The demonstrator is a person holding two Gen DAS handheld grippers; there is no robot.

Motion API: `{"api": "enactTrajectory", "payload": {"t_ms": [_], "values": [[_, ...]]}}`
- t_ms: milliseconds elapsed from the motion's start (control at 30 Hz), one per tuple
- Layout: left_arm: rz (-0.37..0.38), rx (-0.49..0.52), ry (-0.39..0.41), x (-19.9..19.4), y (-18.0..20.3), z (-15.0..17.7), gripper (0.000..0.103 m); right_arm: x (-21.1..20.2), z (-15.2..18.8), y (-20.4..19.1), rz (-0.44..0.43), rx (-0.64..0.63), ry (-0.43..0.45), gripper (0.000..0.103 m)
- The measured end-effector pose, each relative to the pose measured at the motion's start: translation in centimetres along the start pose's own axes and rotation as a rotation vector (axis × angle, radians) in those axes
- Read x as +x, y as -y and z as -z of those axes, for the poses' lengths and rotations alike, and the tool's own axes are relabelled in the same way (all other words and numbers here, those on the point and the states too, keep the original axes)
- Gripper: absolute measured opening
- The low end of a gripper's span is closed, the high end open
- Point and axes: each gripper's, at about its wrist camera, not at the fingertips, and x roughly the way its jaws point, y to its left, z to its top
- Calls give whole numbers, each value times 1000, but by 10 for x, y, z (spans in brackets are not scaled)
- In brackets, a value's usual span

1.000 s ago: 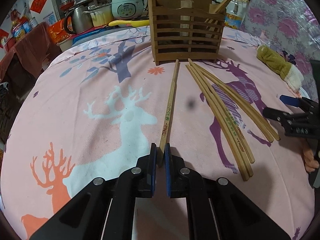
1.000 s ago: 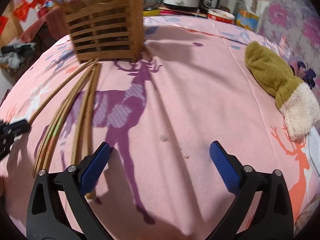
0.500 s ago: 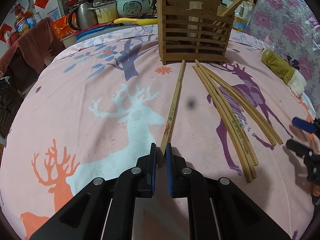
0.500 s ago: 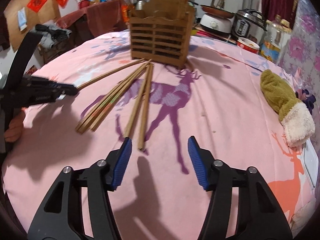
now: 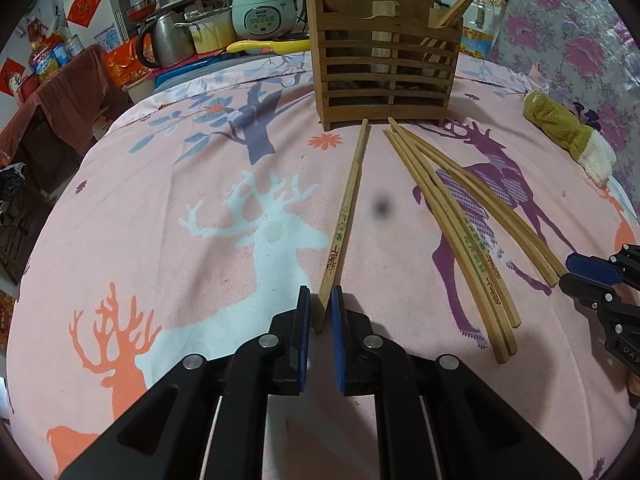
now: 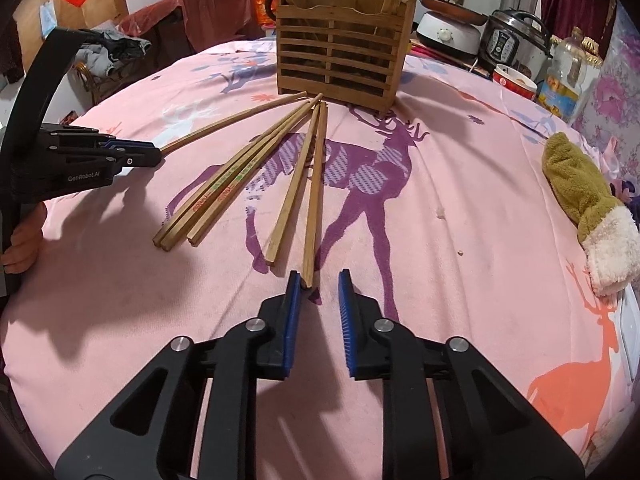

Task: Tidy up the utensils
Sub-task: 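Close the right tool on another chopstick beside the bundle, then lift both chopsticks and insert them into the wooden holder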

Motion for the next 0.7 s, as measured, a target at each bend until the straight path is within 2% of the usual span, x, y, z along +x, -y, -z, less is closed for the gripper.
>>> {"api": "enactTrajectory", "payload": {"t_ms": [67,200,600,700], "values": [[4,0,-1,0,0,0,11,0,0,-1,-12,0,0,7],[31,4,-2,-3,2,2,8,0,-1,1,-5,19,0,6],[30,24,1,-3,7,4,7,1,-1,3,-11,30,-5,7],[36,23,29,-11,7,3,7,-1,-1,3,2,25,8,7]]}}
